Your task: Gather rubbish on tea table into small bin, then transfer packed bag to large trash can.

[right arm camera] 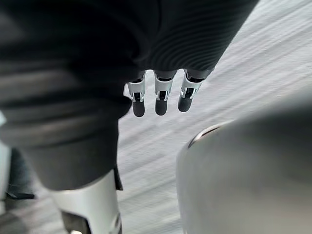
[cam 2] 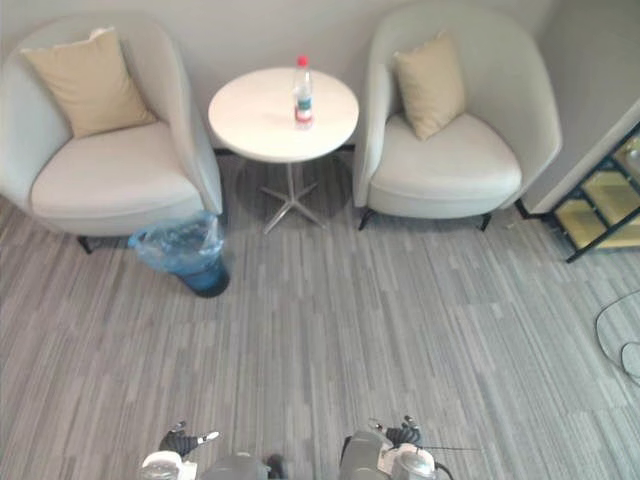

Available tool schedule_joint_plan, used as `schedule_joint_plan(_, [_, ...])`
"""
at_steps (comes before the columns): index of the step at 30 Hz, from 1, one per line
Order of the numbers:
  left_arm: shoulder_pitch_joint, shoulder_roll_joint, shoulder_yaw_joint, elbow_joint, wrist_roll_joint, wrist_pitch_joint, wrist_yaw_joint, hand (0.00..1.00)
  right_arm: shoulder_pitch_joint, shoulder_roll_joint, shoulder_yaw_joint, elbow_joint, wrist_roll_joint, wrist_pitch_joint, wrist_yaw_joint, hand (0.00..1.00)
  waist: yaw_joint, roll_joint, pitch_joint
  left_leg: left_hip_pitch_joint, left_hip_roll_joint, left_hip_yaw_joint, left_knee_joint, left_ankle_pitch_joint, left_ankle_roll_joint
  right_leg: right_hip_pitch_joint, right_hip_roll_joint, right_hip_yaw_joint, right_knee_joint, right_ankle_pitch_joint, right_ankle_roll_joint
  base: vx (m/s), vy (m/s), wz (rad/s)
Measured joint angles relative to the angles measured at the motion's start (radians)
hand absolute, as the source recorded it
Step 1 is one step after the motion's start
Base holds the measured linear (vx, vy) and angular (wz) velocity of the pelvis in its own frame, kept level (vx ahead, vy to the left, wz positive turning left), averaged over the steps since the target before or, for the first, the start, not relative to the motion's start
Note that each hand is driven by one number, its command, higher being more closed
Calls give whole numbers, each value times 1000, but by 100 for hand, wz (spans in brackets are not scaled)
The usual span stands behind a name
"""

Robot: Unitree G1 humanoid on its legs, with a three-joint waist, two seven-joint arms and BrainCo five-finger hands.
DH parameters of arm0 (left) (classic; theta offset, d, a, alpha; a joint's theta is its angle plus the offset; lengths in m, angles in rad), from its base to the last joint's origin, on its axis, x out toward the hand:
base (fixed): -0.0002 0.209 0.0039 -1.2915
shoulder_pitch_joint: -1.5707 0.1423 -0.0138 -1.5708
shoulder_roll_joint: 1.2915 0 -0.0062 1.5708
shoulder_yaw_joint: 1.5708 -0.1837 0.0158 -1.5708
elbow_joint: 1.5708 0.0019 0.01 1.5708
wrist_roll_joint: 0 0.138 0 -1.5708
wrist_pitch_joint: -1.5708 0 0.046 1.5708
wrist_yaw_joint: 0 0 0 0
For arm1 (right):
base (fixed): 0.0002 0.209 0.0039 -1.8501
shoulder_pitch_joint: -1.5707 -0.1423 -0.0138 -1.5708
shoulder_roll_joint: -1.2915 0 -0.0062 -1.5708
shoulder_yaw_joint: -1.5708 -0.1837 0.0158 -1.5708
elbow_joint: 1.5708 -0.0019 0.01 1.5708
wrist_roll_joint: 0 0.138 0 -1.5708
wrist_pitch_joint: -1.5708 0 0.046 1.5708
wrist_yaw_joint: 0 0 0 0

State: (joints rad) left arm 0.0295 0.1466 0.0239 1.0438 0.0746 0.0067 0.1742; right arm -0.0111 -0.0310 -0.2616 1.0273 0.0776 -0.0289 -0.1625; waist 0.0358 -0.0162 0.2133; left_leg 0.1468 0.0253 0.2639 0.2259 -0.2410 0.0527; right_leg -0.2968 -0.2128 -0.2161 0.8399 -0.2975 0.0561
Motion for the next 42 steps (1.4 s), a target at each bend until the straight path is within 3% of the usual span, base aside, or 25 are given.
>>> schedule_joint_plan(2, [-2,1,0,0,0,-1,0,0,2,4,1,-13,1,0,2,0,-14,-7,-4,25,12,-32,0,-1,-3,-30,22,7,-191,53,-9,352,-297,38])
schedule_joint_plan(3, [-2,4,1,0,0,-3,0,0,8,9,9,-10,0,0,3,0,-27,-35,-21,34,-8,-62,-1,-11,-36,-21,27,31,-358,215,-32,340,-307,42])
schedule_joint_plan(4, [-14,-9,15,12,1,-4,1,0,10,9,11,-3,3,-1,5,0,-23,-31,-25,45,-5,-107,-4,-34,-74,-15,33,40,-377,212,-58,277,-232,17])
schedule_joint_plan(5, [-16,-42,27,20,2,-4,-1,0,-3,-6,12,8,2,-1,6,0,-18,8,-33,46,24,-134,-15,-38,-81,-15,64,39,-376,210,-62,315,-262,-6])
schedule_joint_plan(8, [-22,-118,47,29,10,-7,-4,0,-6,-15,-10,13,4,-1,6,0,-35,56,-52,22,84,-194,40,-39,-96,21,109,-12,-407,149,-78,298,-255,20])
schedule_joint_plan(10, [-40,-136,72,16,11,-14,-4,0,3,-12,-10,10,6,-1,6,0,-37,59,-44,-70,131,-223,270,-38,-112,89,129,-61,-440,116,-80,193,-226,77])
schedule_joint_plan(11, [-48,-148,78,-7,11,-15,-3,0,17,-12,-10,8,5,-2,5,0,-35,62,-35,-167,178,-232,482,10,-146,143,153,-98,-470,106,-89,162,-184,65])
schedule_joint_plan(12, [-44,-148,85,-28,9,-18,-5,0,21,-14,-9,7,5,-2,3,0,-21,57,-26,-236,227,-225,637,38,-137,184,178,-109,-489,87,-106,169,-156,39])
schedule_joint_plan(14, [-45,-145,100,-57,2,-22,-4,0,22,-10,-8,8,8,-1,1,0,-4,54,-14,-308,262,-182,740,19,-157,249,197,-117,-519,70,-114,203,-89,12])
schedule_joint_plan(16, [-52,-147,95,-62,-16,-22,-3,0,22,-9,-11,11,12,0,-2,0,-4,48,-9,-371,236,-133,685,-22,-144,296,190,-121,-562,68,-113,213,-35,14])
schedule_joint_plan(18, [-59,-146,89,-71,-33,-25,-3,0,26,-9,-12,13,25,1,-6,0,1,43,0,-398,147,-104,453,-22,-131,336,159,-125,-586,57,-94,274,76,5])
schedule_joint_plan(20, [-57,-141,63,-69,-38,-25,-5,0,26,-18,-11,17,36,1,-5,0,7,53,5,-389,79,-109,192,77,-109,355,155,-107,-601,43,-71,300,116,-24])
schedule_joint_plan(21, [-58,-127,51,-55,-37,-30,-4,0,23,-18,-9,32,40,4,-6,0,35,38,-5,-344,64,-77,127,113,-100,373,154,-47,-634,43,-66,309,70,-47])
schedule_joint_plan(25, [-57,-91,47,-26,-37,-28,-10,0,14,-5,-9,62,36,12,7,0,27,5,-28,-348,35,-36,179,44,-48,395,141,51,-694,77,-33,424,107,-25])
schedule_joint_plan(26, [-57,-89,47,-19,-36,-28,-12,0,13,-4,-9,62,28,12,10,0,29,0,-32,-329,25,-20,158,38,-43,378,127,72,-650,67,-16,395,157,-44])
schedule_joint_plan(28, [-55,-84,30,-2,-30,-20,-24,0,8,-7,-8,57,-3,11,28,0,24,0,-33,-241,-5,7,74,13,-35,233,85,131,-295,38,78,325,144,-36])
schedule_joint_plan(29, [-55,-77,18,9,-18,-17,-26,0,9,-7,-11,53,-4,11,34,0,15,-3,-31,-195,-21,4,49,13,-33,179,60,138,-144,61,117,328,104,5])
schedule_joint_plan(30, [-51,-71,-3,19,-6,-10,-26,0,9,-11,-13,45,-3,9,36,0,1,-7,-31,-131,-35,-8,18,11,-31,131,33,128,14,62,120,312,46,23])
schedule_joint_plan(33, [-47,-74,-12,29,12,-10,-26,0,11,-7,-7,25,-31,7,38,0,-8,2,-27,28,-21,-57,-59,11,-30,79,16,26,76,-2,8,457,-39,44])
schedule_joint_plan(35, [-46,-81,-10,28,15,-11,-26,0,9,-2,-7,8,-38,5,39,0,-12,2,-27,51,4,-77,-69,9,-33,28,24,-9,-50,-7,-10,304,-139,58])
schedule_joint_plan(36, [-45,-80,-9,28,23,-11,-26,0,5,-1,-7,7,-38,4,39,0,-14,0,-28,57,13,-84,-70,6,-39,7,27,-16,-146,20,-13,334,-197,48])
schedule_joint_plan(37, [-43,-77,-6,25,26,-11,-26,0,6,0,-1,8,-38,3,38,0,-16,-10,-30,66,9,-82,-70,-4,-57,5,32,-17,-264,99,-18,352,-212,29])
schedule_joint_plan(38, [-44,-71,5,28,37,-12,-26,0,6,11,6,14,-36,4,41,0,-15,-38,-34,85,-5,-91,-68,-35,-103,8,34,5,-370,207,-61,393,-232,-8])
schedule_joint_plan(39, [-41,-85,23,34,42,-10,-25,0,-12,-2,8,13,-39,4,41,0,-15,7,-27,97,29,-93,-65,-43,-112,15,66,7,-357,211,-72,305,-180,-26])
schedule_joint_plan(42, [-58,-125,35,39,53,-11,-26,0,-16,-12,-3,11,-36,4,40,0,-29,41,-30,95,55,-119,-69,-20,-108,19,100,17,-367,189,-82,255,-163,-17])
